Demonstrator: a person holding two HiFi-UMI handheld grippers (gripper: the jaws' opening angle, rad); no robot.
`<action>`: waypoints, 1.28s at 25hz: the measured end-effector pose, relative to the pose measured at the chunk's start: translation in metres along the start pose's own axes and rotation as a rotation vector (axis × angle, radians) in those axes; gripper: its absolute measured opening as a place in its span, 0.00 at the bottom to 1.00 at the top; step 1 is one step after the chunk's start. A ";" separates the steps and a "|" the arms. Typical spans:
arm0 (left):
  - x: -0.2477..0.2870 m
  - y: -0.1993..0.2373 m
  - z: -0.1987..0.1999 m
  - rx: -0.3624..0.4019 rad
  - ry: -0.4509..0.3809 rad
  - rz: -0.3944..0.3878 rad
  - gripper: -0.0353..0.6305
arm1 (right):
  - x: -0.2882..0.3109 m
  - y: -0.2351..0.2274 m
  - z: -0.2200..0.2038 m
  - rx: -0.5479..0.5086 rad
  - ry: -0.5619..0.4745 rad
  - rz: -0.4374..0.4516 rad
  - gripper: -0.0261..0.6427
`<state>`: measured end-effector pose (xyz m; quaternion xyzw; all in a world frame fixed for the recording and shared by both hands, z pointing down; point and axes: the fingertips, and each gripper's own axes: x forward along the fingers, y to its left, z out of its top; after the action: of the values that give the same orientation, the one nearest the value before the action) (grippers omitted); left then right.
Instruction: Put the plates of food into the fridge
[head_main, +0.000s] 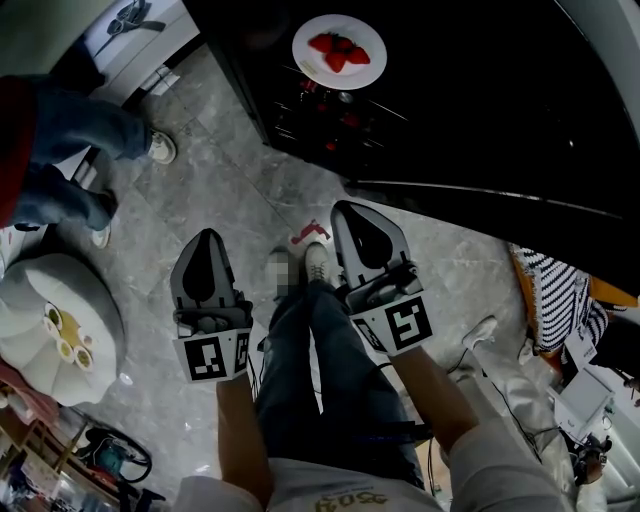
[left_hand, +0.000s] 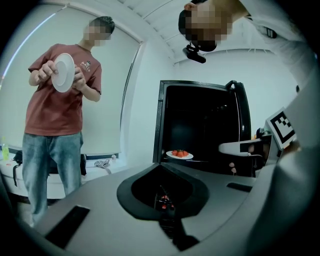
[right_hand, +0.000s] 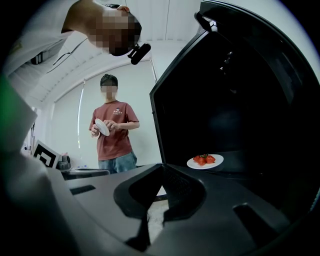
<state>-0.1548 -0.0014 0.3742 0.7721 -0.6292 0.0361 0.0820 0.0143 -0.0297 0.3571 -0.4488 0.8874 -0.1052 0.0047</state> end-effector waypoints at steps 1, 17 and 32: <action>-0.001 0.002 0.000 -0.004 0.002 0.006 0.06 | 0.000 0.000 0.001 0.000 -0.001 0.000 0.06; -0.007 0.002 0.027 0.013 -0.016 0.016 0.06 | -0.018 0.003 0.018 0.012 0.018 -0.011 0.06; -0.026 0.004 0.068 0.010 -0.013 0.039 0.06 | -0.031 0.018 0.066 0.003 0.029 -0.004 0.06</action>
<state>-0.1673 0.0106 0.3031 0.7603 -0.6444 0.0359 0.0735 0.0251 -0.0068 0.2860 -0.4489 0.8863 -0.1133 -0.0076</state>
